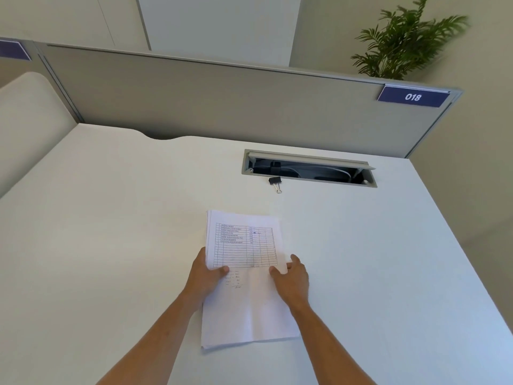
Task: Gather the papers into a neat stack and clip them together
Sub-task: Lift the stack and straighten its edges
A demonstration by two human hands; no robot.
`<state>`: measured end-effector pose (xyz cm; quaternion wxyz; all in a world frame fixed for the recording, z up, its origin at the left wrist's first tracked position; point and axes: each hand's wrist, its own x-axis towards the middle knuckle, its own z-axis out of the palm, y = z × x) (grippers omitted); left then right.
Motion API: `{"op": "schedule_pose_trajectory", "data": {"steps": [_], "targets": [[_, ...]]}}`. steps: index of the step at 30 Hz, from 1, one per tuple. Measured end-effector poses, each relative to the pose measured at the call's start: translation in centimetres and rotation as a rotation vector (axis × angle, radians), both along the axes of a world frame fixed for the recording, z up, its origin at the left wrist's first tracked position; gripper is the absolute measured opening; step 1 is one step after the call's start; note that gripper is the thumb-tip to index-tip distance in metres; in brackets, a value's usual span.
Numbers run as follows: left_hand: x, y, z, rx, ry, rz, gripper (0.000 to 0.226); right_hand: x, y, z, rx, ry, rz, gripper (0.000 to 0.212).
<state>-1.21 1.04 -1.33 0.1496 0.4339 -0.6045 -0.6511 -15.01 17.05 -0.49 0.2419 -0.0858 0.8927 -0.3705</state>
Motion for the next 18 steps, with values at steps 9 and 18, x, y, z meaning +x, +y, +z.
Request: {"op": "schedule_pose_trajectory", "data": {"steps": [9,18], "targets": [[-1.3,-0.2,4.4,-0.135,0.237,-0.193,0.056,-4.3,2.7,3.0,-0.644,-0.474,0.014,0.039],[-4.8,-0.8,11.1,-0.332,0.423,-0.076,0.051,-5.9,1.4,10.4,-0.749,0.07,0.089,0.025]]}}
